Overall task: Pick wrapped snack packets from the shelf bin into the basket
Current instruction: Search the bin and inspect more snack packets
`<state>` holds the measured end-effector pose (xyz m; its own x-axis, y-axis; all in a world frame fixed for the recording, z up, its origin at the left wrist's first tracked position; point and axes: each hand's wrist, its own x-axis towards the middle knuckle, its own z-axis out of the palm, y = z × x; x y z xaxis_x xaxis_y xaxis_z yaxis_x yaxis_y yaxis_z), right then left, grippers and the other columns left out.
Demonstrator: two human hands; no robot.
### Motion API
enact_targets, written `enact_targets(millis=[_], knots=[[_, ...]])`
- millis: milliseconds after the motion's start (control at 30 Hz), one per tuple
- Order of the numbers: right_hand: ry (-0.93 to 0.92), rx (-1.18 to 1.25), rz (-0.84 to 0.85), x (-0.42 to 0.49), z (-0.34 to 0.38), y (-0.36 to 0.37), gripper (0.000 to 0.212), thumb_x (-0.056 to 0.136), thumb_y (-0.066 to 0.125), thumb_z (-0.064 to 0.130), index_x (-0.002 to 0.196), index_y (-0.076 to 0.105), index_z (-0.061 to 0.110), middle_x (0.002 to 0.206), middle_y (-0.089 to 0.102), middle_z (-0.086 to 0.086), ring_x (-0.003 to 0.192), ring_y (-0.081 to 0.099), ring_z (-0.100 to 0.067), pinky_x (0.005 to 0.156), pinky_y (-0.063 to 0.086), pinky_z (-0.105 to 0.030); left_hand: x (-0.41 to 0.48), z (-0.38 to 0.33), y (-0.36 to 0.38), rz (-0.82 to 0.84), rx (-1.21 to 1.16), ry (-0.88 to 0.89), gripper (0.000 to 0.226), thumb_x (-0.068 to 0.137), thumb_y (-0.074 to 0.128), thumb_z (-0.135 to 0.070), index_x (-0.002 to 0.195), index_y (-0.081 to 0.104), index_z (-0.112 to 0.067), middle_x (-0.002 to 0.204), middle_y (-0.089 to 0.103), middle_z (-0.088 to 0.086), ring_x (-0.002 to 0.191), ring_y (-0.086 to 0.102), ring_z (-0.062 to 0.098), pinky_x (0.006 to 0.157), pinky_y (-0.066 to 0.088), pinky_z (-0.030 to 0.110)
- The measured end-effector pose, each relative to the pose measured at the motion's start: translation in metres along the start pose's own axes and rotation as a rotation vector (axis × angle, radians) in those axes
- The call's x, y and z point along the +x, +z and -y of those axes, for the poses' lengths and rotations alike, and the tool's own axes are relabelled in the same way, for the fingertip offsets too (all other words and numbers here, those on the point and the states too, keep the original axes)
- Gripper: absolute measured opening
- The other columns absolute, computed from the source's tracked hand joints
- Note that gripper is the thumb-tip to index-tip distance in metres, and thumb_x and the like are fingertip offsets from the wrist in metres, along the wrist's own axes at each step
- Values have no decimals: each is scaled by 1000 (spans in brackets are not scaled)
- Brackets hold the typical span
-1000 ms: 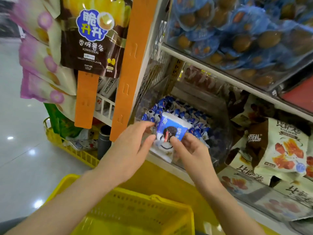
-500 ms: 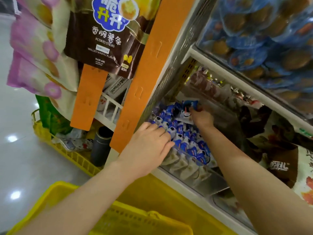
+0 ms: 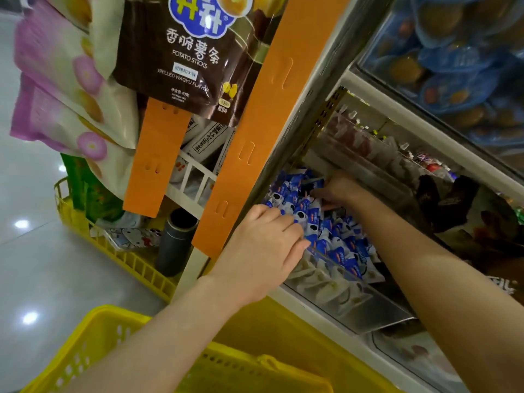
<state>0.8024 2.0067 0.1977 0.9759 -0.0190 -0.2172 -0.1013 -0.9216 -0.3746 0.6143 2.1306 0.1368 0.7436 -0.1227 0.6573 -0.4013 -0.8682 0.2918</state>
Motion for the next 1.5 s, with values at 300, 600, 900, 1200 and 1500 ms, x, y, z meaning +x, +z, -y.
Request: enact_targets(millis=[300, 600, 900, 1200, 1500], knots=[[-160, -83, 3, 6, -8, 11, 41, 86, 61, 38, 107, 60, 3, 90, 67, -16, 72, 61, -21, 78, 52, -38, 1, -3, 5, -51, -47, -41, 32, 92, 38, -30, 79, 65, -19, 73, 63, -6, 72, 53, 12, 83, 34, 30], [-209, -10, -89, 9, -35, -6, 29, 91, 56, 24, 104, 64, 0, 108, 61, -17, 85, 51, -20, 73, 40, -29, 1, -5, 6, -54, -70, -59, 30, 92, 40, -28, 77, 64, -19, 73, 61, -7, 71, 51, 11, 83, 31, 29], [-173, -193, 4, 12, -33, 2, 36, 92, 54, 33, 117, 59, 8, 124, 57, -12, 100, 51, -21, 77, 33, -26, 1, -7, 4, -14, -69, -77, 31, 91, 39, -28, 79, 65, -18, 75, 63, -6, 73, 52, 12, 84, 29, 28], [-419, 41, -555, -43, -36, -22, 19, 95, 50, 22, 104, 64, 14, 104, 66, -9, 89, 59, -22, 78, 48, -34, 2, -18, -10, 140, -54, -110, 35, 98, 27, -29, 105, 60, -20, 104, 61, -5, 102, 48, 15, 100, 19, 27], [-780, 387, -509, -176, -46, -4, 7, 89, 59, 15, 89, 63, 21, 84, 55, 16, 77, 53, 6, 69, 40, -7, -23, -49, -42, 31, -804, -629, 20, 96, 42, -30, 115, 47, -26, 102, 49, -16, 91, 47, -5, 80, 37, 10]])
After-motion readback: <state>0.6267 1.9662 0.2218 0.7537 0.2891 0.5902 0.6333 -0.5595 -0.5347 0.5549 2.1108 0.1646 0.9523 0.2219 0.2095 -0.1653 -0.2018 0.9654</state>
